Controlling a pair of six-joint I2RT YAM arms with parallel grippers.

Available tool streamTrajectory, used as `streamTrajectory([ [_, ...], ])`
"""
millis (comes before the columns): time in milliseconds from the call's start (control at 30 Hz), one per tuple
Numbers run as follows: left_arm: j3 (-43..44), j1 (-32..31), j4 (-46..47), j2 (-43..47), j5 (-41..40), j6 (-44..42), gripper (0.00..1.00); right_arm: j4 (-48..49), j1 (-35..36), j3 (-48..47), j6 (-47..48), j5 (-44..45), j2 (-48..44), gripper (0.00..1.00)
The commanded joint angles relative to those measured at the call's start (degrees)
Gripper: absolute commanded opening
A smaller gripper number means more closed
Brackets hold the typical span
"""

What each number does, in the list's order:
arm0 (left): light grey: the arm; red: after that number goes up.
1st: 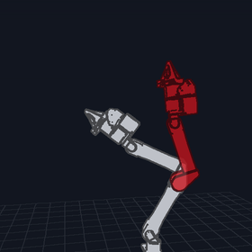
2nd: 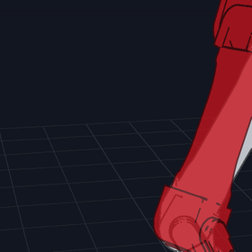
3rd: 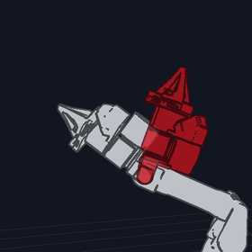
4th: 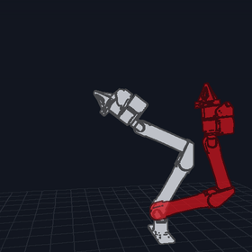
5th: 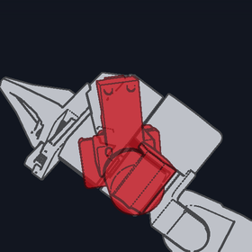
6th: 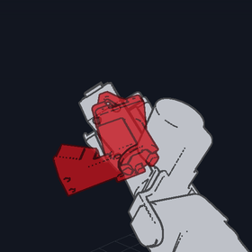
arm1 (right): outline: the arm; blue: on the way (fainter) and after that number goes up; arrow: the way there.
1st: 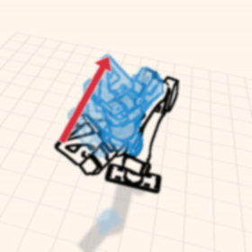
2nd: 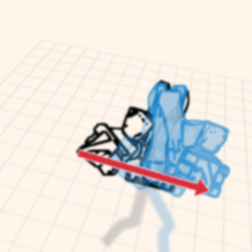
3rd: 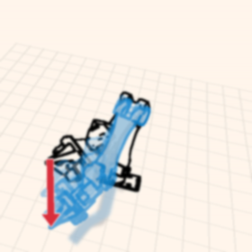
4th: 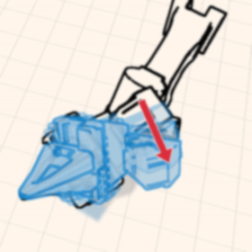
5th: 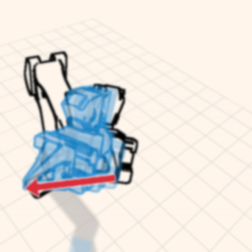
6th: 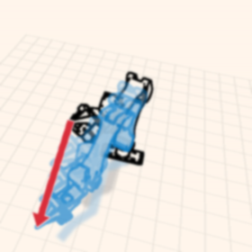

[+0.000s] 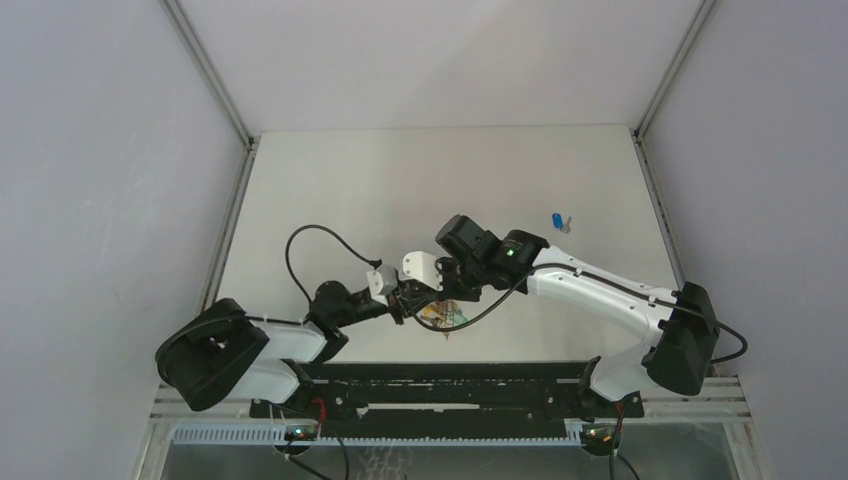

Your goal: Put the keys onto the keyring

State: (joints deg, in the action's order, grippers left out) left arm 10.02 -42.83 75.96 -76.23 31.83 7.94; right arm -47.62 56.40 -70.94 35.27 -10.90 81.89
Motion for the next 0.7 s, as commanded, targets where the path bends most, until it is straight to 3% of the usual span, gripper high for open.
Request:
streamTrajectory([
  [0, 2.5, -0.6, 3.6, -1.2, 0.7, -1.4, 0.22, 1.7, 0.2, -2.3, 0.8, -1.2, -0.4, 0.0],
  [667, 3.2, -1.2, 3.6, -3.6, 2.2, -1.7, 0.18, 2.8, 0.3, -2.3, 0.9, -1.8, -0.9, 0.0],
])
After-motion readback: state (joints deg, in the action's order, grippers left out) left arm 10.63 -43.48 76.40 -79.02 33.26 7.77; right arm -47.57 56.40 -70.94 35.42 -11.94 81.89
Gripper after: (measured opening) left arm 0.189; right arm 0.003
